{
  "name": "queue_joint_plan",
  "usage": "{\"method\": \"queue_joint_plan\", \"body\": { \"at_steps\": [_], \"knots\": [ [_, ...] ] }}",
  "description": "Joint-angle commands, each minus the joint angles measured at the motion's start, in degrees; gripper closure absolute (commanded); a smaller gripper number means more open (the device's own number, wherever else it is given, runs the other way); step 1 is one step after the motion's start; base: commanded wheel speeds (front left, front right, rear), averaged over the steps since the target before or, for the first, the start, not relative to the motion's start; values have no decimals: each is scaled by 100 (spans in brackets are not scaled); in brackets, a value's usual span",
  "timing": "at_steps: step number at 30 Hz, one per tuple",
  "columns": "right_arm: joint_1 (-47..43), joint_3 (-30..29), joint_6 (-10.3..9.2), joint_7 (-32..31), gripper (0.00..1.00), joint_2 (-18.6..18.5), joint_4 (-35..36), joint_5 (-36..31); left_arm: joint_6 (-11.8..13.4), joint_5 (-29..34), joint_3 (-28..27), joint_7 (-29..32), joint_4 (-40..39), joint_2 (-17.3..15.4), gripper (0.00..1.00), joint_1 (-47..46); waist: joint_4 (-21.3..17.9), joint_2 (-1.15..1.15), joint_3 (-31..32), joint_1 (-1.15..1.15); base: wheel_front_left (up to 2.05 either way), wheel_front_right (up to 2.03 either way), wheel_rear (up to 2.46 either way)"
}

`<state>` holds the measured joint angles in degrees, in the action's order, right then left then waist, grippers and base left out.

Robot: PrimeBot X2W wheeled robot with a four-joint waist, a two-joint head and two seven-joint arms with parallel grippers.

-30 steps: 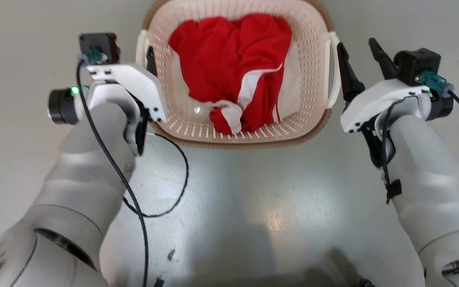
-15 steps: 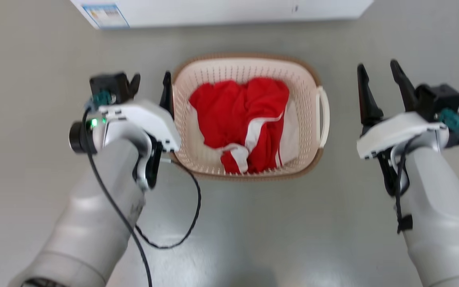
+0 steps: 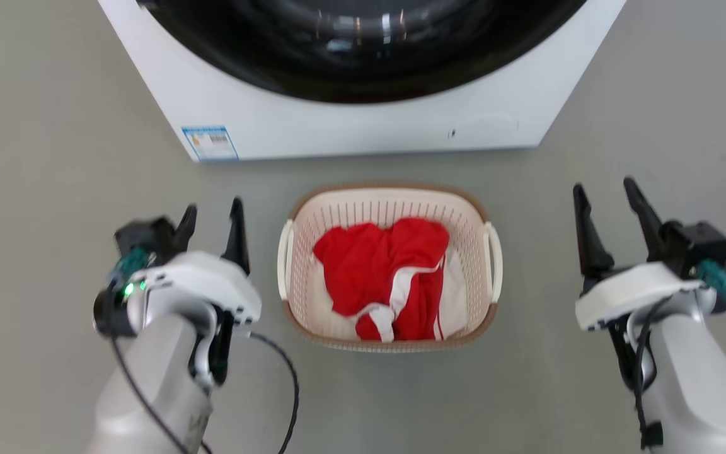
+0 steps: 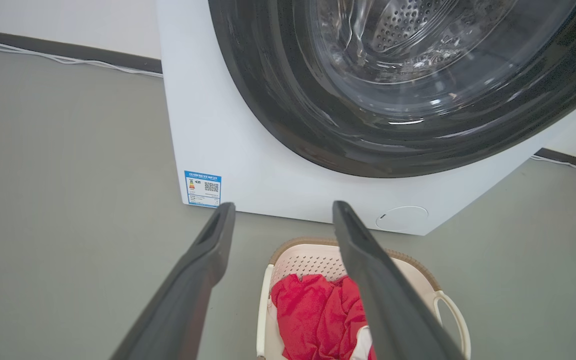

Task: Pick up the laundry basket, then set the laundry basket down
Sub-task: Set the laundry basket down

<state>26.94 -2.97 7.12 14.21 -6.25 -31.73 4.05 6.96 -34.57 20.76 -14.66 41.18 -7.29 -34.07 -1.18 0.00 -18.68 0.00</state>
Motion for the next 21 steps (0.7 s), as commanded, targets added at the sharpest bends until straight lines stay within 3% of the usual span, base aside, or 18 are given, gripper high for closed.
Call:
{"method": "queue_joint_plan", "body": {
  "at_steps": [1, 10, 21],
  "knots": [
    [-192, 156, 36, 79, 0, -3, 232, -52, -62, 106, -306, -33, -235, -150, 0, 182, -19, 0, 316, 0, 0, 0, 0],
    [-1059, 140, 36, 79, 0, -43, 641, 2, -205, 483, -854, -33, -787, -98, 0, 1249, 64, 0, 1054, 0, 0, 0, 0],
    [-1860, 175, 36, 79, 0, 42, 869, -11, -236, 709, -1111, -34, -1207, -58, 0, 2280, 97, 0, 1746, 0, 0, 0, 0]
  ]
}}
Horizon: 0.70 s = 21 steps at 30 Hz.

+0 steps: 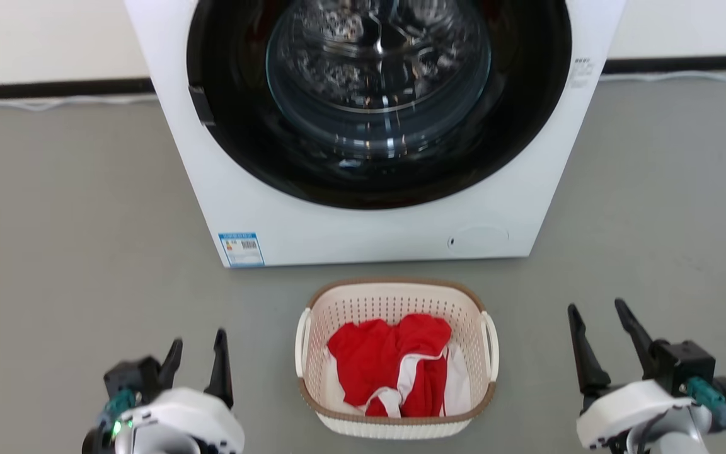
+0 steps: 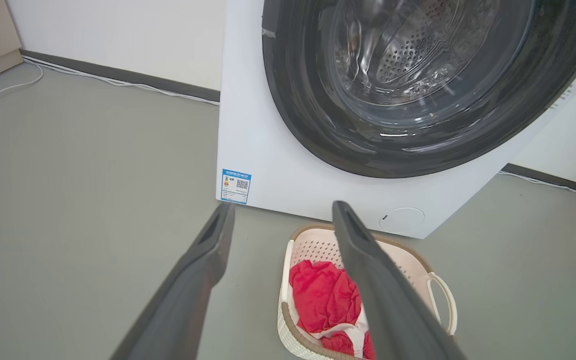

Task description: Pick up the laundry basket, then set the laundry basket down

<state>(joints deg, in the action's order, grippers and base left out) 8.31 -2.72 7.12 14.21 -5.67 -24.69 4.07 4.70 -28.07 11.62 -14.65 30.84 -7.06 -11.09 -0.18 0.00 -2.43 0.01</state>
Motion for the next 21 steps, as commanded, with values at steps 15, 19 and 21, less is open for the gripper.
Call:
{"method": "queue_joint_plan", "body": {
  "at_steps": [15, 19, 21],
  "knots": [
    [-414, 45, 36, 79, 0, -1, 224, -87, 84, 101, -423, -35, -570, -117, 0, 602, 30, 0, 415, -1, 0, 0, 0],
    [-443, 6, 36, 79, 0, 29, 201, -100, 118, 94, -436, -35, -635, -125, 0, 628, 67, 0, 438, -1, 0, 0, 0],
    [-449, -3, 36, 79, 0, 45, 185, -101, 133, 93, -437, -35, -664, -135, 0, 638, 80, 0, 446, -1, 0, 0, 0]
  ]
}}
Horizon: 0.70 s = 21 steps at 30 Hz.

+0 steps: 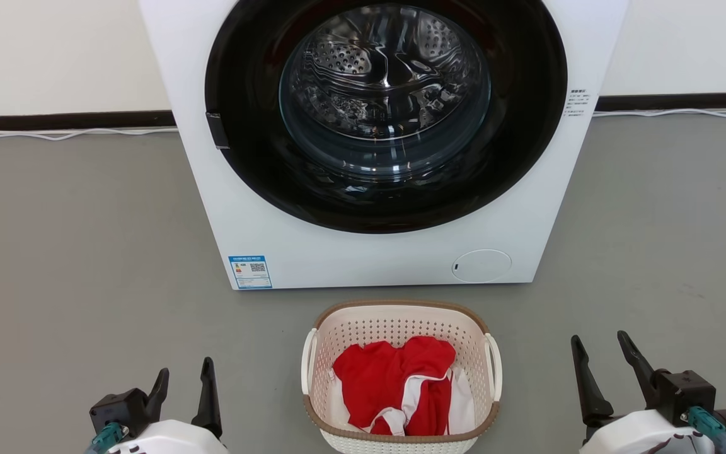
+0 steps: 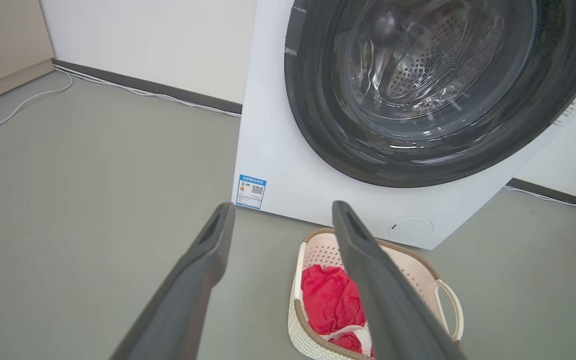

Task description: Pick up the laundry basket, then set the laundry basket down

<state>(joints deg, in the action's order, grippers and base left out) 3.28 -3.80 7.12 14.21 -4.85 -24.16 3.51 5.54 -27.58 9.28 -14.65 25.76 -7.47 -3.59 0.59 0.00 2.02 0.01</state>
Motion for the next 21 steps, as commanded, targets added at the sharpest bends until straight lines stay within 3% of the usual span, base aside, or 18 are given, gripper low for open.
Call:
{"method": "queue_joint_plan", "body": {
  "at_steps": [1, 6, 7, 13, 17, 21],
  "knots": [
    [55, 104, 36, 79, 0, -31, 124, -45, 54, 42, -204, -35, -169, -101, 0, -108, 7, 0, 4, -1, 0, 0, 0],
    [68, 115, 36, 79, 0, -13, 77, -41, 130, 94, -219, -35, -321, -134, 0, -77, 16, 0, 39, -1, 0, 0, 0],
    [-3, 2, -1, -4, 100, 18, -61, 5, 97, 36, -14, 1, -158, -29, 100, 55, 17, 0, 39, -1, 0, 0, 0],
    [-97, -25, -5, -78, 100, 88, -299, 162, 69, -96, -19, 53, 64, 61, 100, 202, 18, 0, 37, -1, 0, 0, 0],
    [-84, -41, -3, -158, 100, 91, -255, 452, 25, -305, -74, 124, 18, 74, 100, 191, 14, 0, 39, -13, 0, 0, 0],
    [-86, -34, -2, -210, 100, 95, -202, 742, -20, -513, -122, 189, -25, 87, 100, 183, 12, 0, 24, -2, 0, 0, 0]
  ]
}}
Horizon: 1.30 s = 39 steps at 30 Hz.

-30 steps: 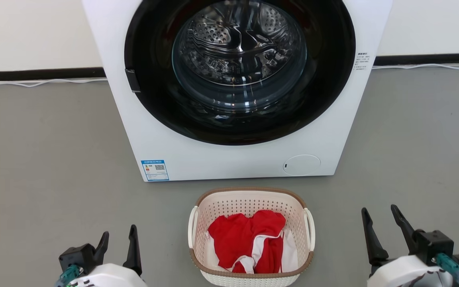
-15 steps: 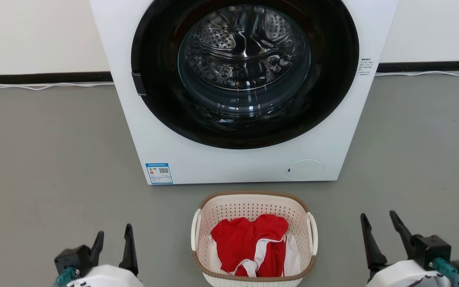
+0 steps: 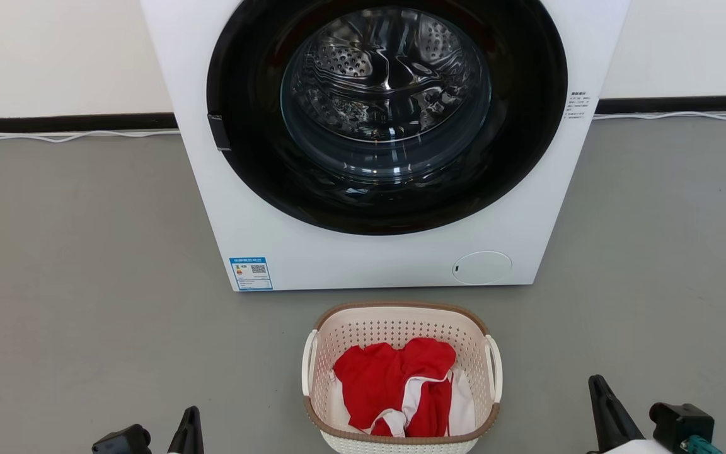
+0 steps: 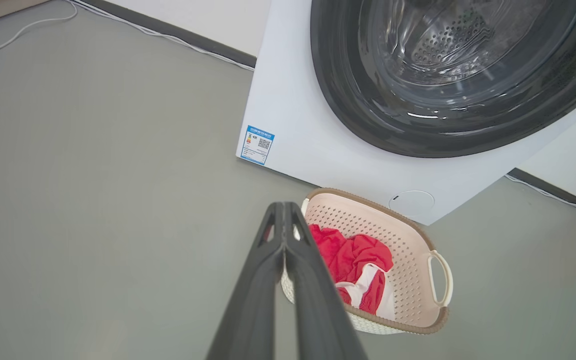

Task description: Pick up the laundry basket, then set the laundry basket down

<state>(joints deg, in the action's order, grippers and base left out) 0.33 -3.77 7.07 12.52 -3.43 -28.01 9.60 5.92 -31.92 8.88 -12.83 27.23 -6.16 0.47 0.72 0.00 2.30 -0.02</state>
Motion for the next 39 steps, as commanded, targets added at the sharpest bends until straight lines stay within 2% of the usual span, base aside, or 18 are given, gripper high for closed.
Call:
{"method": "queue_joint_plan", "body": {
  "at_steps": [1, 39],
  "knots": [
    [211, -35, 4, -54, 100, -46, 196, 205, -69, -131, -95, 23, -182, -41, 100, -228, -1, 0, -9, 2, 0, 0, 0],
    [323, -98, 16, -641, 100, -13, 601, 2829, -483, -2050, -562, 641, -554, 79, 100, -370, -24, 0, -88, 2, 0, 0, 0]
  ]
}}
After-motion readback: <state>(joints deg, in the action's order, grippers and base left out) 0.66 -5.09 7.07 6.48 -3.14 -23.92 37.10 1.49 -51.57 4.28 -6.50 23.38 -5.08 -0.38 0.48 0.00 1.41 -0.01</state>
